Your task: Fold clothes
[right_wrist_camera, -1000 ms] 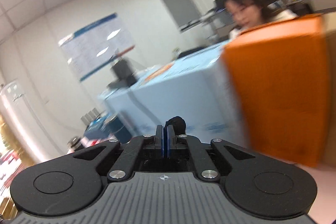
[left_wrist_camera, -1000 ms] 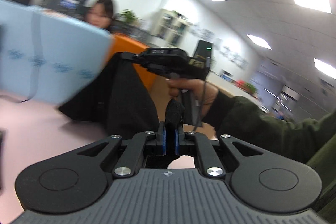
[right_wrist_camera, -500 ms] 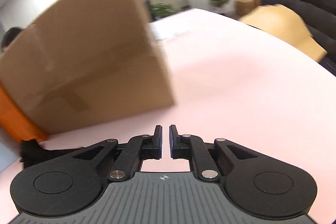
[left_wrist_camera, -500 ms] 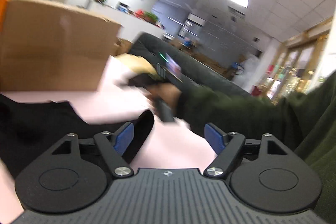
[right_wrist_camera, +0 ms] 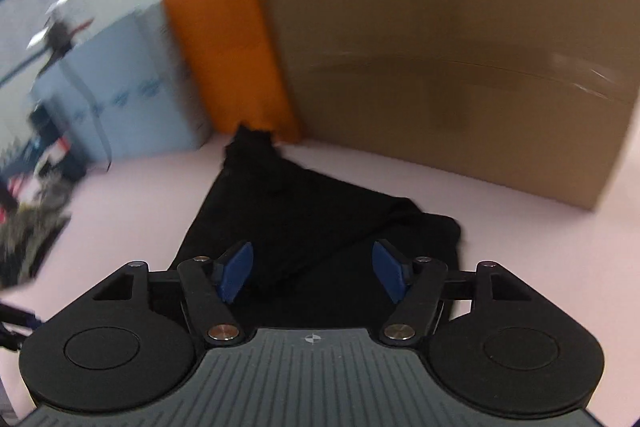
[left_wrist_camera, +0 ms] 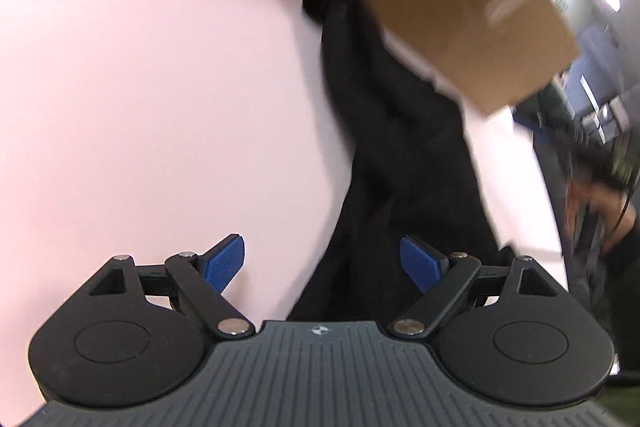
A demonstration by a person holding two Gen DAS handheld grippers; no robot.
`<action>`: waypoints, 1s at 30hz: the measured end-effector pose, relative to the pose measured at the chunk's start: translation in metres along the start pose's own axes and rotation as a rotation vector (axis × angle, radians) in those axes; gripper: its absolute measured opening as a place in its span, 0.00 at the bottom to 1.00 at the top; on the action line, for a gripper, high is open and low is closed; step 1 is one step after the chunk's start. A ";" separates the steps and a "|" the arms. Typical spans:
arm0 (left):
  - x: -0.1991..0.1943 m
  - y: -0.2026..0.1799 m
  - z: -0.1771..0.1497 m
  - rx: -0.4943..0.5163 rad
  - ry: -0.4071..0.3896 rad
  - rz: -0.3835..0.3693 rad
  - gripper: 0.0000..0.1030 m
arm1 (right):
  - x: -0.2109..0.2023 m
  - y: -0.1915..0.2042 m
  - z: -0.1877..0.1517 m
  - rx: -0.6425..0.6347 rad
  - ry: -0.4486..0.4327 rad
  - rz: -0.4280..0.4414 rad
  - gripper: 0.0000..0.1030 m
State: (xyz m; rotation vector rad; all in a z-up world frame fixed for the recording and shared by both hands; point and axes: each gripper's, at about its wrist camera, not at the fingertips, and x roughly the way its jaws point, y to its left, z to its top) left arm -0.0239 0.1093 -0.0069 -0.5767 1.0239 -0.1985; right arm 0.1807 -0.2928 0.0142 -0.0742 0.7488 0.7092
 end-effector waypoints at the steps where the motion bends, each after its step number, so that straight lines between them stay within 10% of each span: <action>1: 0.008 -0.002 -0.007 0.004 0.006 -0.006 0.81 | 0.018 0.018 0.003 -0.075 0.029 0.010 0.62; 3: 0.020 -0.011 -0.016 0.032 0.009 -0.033 0.72 | 0.058 0.042 0.004 -0.183 0.089 0.010 0.62; 5: 0.032 -0.022 -0.017 0.081 0.020 -0.051 0.05 | 0.096 0.052 0.005 -0.261 0.140 -0.027 0.62; 8: 0.031 -0.034 -0.017 0.143 0.010 -0.074 0.02 | 0.123 0.042 0.011 -0.229 0.168 -0.019 0.03; 11: -0.017 -0.027 -0.006 0.152 -0.102 -0.030 0.00 | 0.092 0.034 0.039 -0.162 0.022 0.009 0.02; 15: -0.083 -0.019 0.009 0.164 -0.252 0.028 0.00 | 0.032 -0.005 0.075 -0.109 -0.144 -0.083 0.02; 19: -0.141 -0.009 0.020 0.175 -0.377 0.086 0.01 | 0.013 -0.086 0.067 0.059 -0.067 -0.342 0.03; 21: -0.133 0.001 0.010 0.148 -0.337 0.100 0.20 | 0.011 -0.127 0.046 0.182 -0.001 -0.468 0.03; 23: -0.108 0.013 0.001 0.062 -0.291 0.121 0.76 | 0.007 -0.151 0.025 0.267 0.043 -0.584 0.03; 28: -0.032 0.032 -0.002 -0.077 -0.160 0.063 0.80 | -0.013 -0.145 -0.005 0.346 -0.054 -0.747 0.30; 30: -0.003 0.026 0.001 -0.055 -0.108 0.082 0.80 | -0.017 -0.124 -0.001 0.310 -0.129 -0.609 0.34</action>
